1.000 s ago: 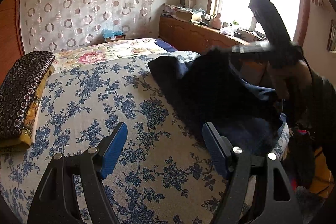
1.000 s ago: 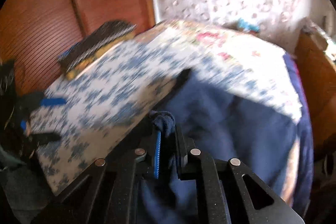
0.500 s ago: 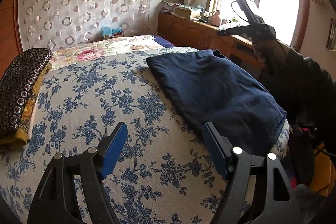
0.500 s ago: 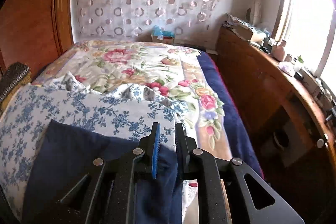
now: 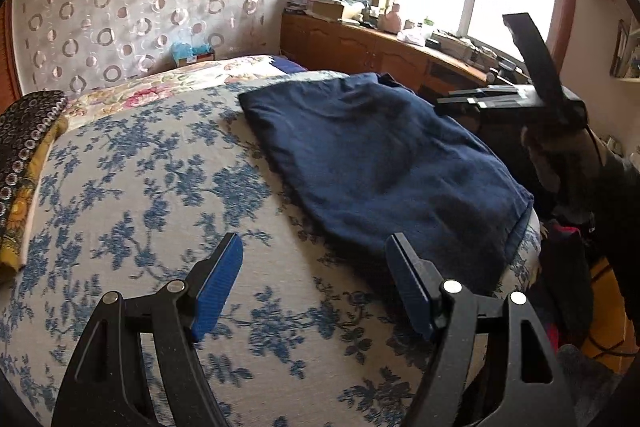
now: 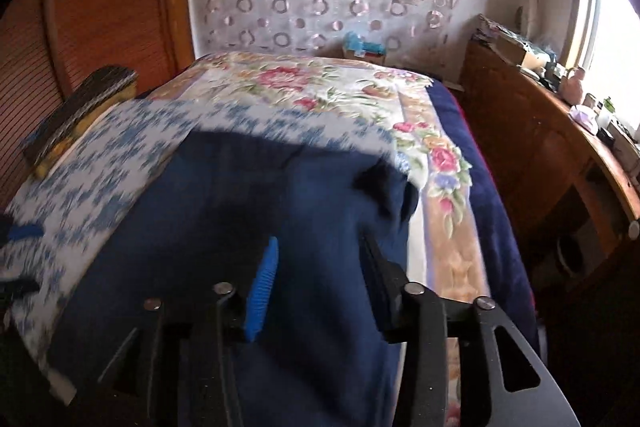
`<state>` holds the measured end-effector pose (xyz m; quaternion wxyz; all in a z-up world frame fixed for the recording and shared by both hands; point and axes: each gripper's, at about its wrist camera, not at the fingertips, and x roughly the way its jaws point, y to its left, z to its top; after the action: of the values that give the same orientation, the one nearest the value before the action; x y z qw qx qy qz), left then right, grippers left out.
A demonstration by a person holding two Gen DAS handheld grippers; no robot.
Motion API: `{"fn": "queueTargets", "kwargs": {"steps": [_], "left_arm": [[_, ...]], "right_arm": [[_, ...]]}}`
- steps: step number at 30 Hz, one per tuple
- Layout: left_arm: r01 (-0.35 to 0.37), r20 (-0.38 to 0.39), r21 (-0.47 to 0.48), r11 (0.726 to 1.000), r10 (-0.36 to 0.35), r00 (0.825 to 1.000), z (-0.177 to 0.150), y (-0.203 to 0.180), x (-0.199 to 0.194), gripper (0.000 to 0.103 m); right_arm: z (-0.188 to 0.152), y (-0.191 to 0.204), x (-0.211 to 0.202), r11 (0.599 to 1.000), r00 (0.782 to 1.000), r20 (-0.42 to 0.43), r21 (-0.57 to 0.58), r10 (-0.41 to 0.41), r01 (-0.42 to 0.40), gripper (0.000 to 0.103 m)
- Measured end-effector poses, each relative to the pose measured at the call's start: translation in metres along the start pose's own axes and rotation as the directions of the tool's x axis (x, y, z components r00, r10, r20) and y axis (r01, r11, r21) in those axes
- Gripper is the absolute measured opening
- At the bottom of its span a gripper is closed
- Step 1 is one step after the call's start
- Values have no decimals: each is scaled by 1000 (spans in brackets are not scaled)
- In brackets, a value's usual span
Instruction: Fold small clothes
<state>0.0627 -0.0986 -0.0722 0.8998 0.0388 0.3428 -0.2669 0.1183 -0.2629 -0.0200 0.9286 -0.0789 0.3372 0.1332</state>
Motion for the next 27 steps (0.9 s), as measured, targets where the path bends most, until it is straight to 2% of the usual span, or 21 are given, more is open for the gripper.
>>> {"fn": "queueTargets", "kwargs": {"steps": [3,7,10,13,15,16,21,24,27], "left_arm": [[9,-14,14,1000,-8,1000,-1,-7,4,75],[6,-21,18,1000,-6,1000,-2,-14,6,75],[13,-25,20,1000,-13,1000,-3,-18,6,75],[25,-46,28,999,-24,999,-8,-24,7,75],[24,-55,40,999,-22,998,-10,-27,7,75],[29,-58,46,999,-26,998,-11,-29,7,75],[73,-90,61,995,-68,994,-16,-36,8,53],[94,-105,66,993,-87,991,-19,-39,11,43],[110,-129,72,991,-100,987,-21,-43,14,41]], "right_arm": [[-20,1,-15,1000,1000,-17,4,13,-13,51],[-31,2,-23,999,999,-27,21,42,-41,51],[-39,6,-32,1000,1000,-27,21,7,-7,51],[-50,9,-43,999,999,-30,27,26,-25,52],[-55,11,-47,998,998,-44,28,48,-47,58],[-56,13,-49,998,998,-46,27,49,-48,64],[-60,14,-53,999,998,-45,32,34,-33,67],[-60,18,-54,999,998,-41,32,43,-41,67],[-63,26,-48,998,998,-41,32,50,-49,67]]}}
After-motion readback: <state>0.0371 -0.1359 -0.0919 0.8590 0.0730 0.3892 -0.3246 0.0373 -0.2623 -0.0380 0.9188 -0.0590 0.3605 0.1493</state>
